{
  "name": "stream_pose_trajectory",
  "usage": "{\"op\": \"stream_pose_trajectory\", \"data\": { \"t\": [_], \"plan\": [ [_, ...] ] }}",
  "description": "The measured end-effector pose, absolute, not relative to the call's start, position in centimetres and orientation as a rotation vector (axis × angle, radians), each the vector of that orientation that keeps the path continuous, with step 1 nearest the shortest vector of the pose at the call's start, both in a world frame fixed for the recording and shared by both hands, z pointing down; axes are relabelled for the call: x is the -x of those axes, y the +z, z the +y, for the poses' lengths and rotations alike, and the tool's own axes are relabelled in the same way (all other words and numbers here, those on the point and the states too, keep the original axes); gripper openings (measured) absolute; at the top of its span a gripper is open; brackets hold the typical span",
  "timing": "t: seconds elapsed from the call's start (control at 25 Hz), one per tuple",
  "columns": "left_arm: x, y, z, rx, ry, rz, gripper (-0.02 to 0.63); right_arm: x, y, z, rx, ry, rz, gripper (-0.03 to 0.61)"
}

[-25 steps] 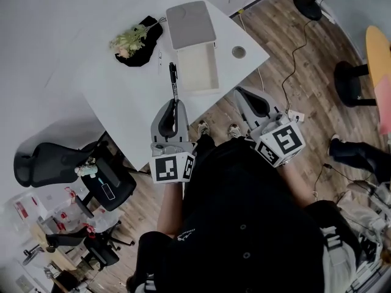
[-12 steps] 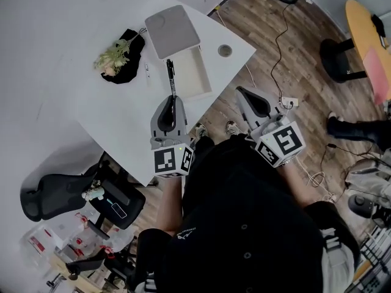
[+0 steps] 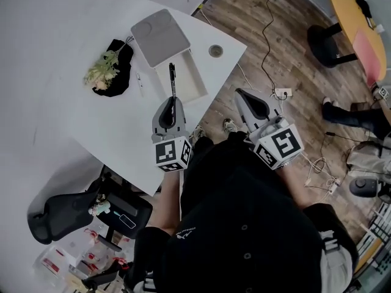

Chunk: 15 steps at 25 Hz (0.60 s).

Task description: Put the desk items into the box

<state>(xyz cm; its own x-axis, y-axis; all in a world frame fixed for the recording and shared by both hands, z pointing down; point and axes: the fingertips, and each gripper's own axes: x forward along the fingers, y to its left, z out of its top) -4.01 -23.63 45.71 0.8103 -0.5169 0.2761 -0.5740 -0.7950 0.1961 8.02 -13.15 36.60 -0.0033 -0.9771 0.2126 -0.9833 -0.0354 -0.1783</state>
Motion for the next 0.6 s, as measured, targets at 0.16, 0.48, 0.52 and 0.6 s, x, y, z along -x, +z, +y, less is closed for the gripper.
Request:
{"op": "stream_pose_trajectory", "data": {
  "t": [0.16, 0.48, 0.52, 0.6],
  "plan": [
    [3.4, 47.8, -24.3, -2.710, 0.372, -0.790, 0.044, -7.6, 37.0, -13.6, -2.208, 0.430, -2.126, -0.002],
    [2.1, 52.0, -25.6, -2.676, 0.494, -0.706, 0.044, -8.0, 37.9, -14.0, -2.255, 0.464, -2.052, -0.002],
    [1.9, 52.6, -25.8, -2.668, 0.514, -0.700, 0.044, -8.1, 38.0, -14.0, -2.261, 0.468, -2.042, -0.002],
    [1.6, 54.0, -26.2, -2.648, 0.560, -0.691, 0.044, -8.2, 38.2, -14.2, -2.271, 0.475, -2.027, -0.002]
  ]
}}
